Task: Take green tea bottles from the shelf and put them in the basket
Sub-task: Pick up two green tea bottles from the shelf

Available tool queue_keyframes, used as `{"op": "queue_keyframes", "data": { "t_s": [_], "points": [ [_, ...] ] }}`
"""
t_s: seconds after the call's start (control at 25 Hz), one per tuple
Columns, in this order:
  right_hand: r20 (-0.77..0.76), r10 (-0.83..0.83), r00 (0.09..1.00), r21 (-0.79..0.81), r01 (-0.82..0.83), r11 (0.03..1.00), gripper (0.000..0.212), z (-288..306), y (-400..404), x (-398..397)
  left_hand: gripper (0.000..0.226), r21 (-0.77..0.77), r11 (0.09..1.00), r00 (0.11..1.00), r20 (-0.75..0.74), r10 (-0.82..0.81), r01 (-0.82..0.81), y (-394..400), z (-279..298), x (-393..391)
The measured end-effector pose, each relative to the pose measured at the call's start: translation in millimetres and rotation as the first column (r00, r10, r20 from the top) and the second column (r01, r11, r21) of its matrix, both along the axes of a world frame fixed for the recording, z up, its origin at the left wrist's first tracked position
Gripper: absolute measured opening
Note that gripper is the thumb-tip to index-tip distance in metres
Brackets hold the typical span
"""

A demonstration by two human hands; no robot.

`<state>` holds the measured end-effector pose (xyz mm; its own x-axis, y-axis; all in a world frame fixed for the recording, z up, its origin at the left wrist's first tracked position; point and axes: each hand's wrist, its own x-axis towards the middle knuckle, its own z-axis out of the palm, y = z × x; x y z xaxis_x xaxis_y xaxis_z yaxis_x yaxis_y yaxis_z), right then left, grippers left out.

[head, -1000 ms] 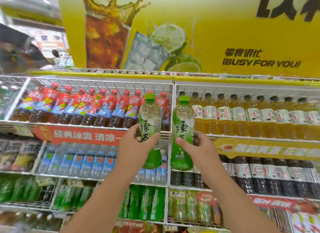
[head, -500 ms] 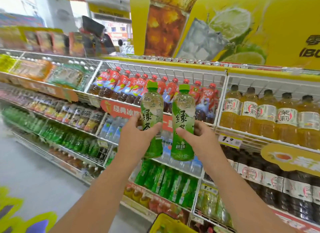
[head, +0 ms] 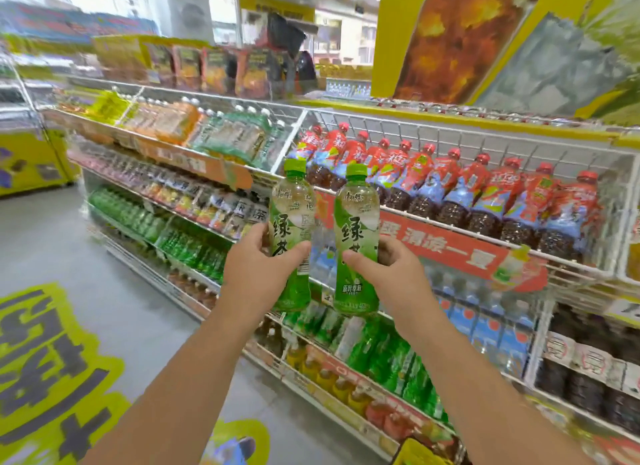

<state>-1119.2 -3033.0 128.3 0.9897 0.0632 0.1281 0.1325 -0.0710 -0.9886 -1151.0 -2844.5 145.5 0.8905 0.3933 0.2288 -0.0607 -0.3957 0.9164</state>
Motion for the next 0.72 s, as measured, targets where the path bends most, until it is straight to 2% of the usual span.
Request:
{"op": "queue_keyframes", "data": {
  "t_s": [0.08,0.2,0.4,0.64,0.72],
  "points": [
    [-0.007,-0.005,1.000,0.005,0.005,1.000,0.074,3,54,10,0.088,-0.007,1.000,1.000,-0.006,0.008,-0.008,57,4,9],
    [-0.018,0.005,1.000,0.012,-0.005,1.000,0.101,4,122,26,0.091,-0.001,1.000,1.000,-0.002,0.022,-0.022,125,9,22],
    [-0.021,0.022,1.000,-0.012,-0.023,1.000,0.104,2,200,59,0.090,-0.003,0.999,0.999,-0.033,0.042,-0.042,198,1,54],
    [-0.029,0.115,0.993,0.026,-0.114,0.993,0.075,-17,276,145,0.094,0.012,0.995,0.993,-0.072,0.096,-0.095,274,-12,127],
    [-0.044,0.141,0.989,0.033,-0.140,0.990,0.047,-25,296,181,0.095,0.025,0.993,0.990,-0.076,0.117,-0.115,298,-17,160]
  ]
}}
